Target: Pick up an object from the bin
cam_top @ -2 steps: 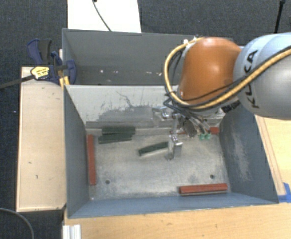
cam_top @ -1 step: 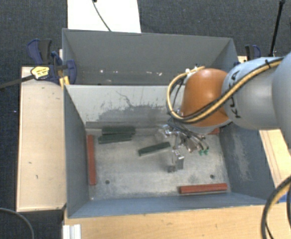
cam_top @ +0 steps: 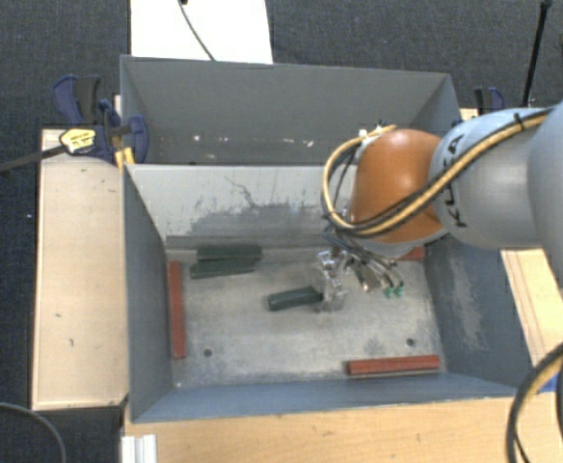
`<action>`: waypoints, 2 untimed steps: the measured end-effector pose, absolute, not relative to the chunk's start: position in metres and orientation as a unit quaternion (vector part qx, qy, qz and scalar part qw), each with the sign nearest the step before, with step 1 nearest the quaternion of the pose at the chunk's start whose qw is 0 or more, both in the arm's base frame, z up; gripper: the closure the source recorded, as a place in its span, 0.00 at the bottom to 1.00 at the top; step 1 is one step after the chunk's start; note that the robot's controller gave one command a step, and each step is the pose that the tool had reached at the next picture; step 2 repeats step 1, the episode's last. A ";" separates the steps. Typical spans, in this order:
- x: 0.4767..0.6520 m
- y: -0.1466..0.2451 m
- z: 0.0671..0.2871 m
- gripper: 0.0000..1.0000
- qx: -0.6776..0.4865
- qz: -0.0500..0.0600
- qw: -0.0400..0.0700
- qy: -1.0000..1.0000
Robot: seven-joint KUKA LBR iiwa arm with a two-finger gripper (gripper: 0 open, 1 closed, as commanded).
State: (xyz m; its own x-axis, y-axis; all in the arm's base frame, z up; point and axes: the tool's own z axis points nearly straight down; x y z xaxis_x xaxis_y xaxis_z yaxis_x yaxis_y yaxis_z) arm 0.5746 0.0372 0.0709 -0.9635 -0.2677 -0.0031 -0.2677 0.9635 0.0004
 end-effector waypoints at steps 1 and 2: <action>0.580 0.070 0.252 1.00 -0.276 0.000 0.006 0.961; 0.580 0.070 0.252 1.00 -0.276 0.000 0.006 0.961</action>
Offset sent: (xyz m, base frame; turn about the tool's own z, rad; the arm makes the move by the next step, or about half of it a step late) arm 0.0032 0.0316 0.1767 -0.2895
